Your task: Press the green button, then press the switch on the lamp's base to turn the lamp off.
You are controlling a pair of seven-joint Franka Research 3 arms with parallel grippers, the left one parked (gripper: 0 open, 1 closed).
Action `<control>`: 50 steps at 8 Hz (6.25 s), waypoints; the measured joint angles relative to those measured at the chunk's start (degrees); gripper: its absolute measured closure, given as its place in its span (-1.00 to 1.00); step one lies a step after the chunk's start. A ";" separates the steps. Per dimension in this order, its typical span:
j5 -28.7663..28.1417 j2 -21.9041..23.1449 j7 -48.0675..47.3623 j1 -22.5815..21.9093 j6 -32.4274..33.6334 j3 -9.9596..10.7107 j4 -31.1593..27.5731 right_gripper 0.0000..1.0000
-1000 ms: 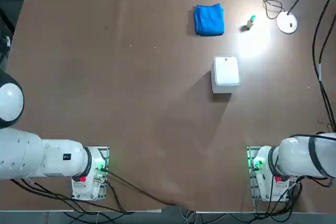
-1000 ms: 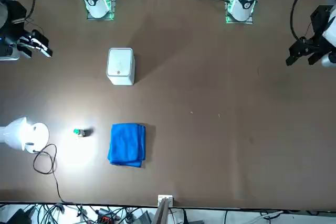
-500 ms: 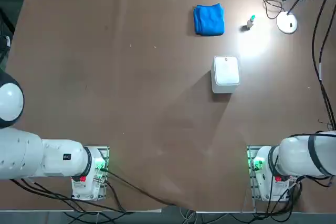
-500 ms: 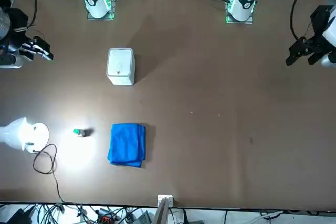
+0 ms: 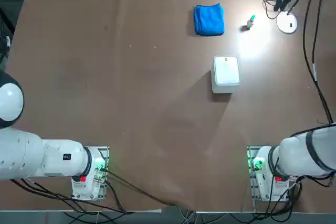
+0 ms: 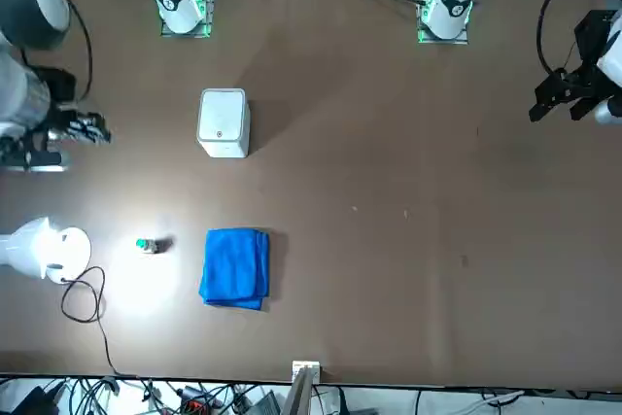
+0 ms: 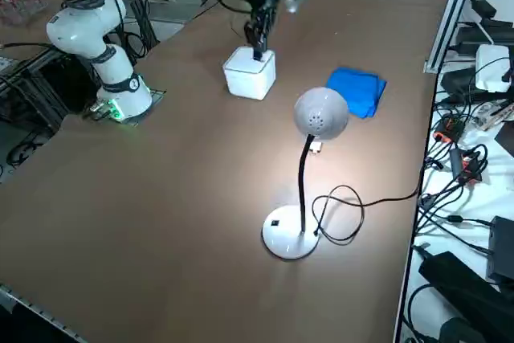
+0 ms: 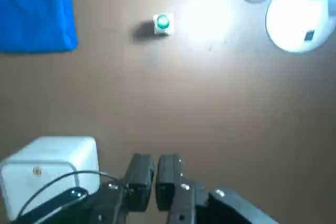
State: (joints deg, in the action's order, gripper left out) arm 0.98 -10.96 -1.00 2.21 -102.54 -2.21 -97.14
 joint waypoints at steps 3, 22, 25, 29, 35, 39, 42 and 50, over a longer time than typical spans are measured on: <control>0.04 -9.64 -3.67 0.20 -16.08 0.12 -0.26 0.96; 0.04 -21.38 -6.07 -0.35 -36.15 -0.11 0.09 0.96; 0.04 -21.79 -6.14 -0.35 -36.19 -0.12 0.08 0.96; 0.04 -22.31 -6.25 -0.37 -36.56 -0.27 0.08 0.96; 0.04 -22.20 -7.94 -0.32 -38.63 -0.26 -1.02 0.96; 0.01 -19.33 -9.10 -0.85 -37.47 -1.19 -0.59 0.96; 0.35 -11.52 -9.23 -1.51 -21.93 -1.62 -0.19 0.96; 6.97 3.92 0.87 13.58 -25.30 1.96 -24.61 0.96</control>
State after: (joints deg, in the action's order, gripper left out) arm 7.96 -7.04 -0.13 15.78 -127.83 -0.25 -121.75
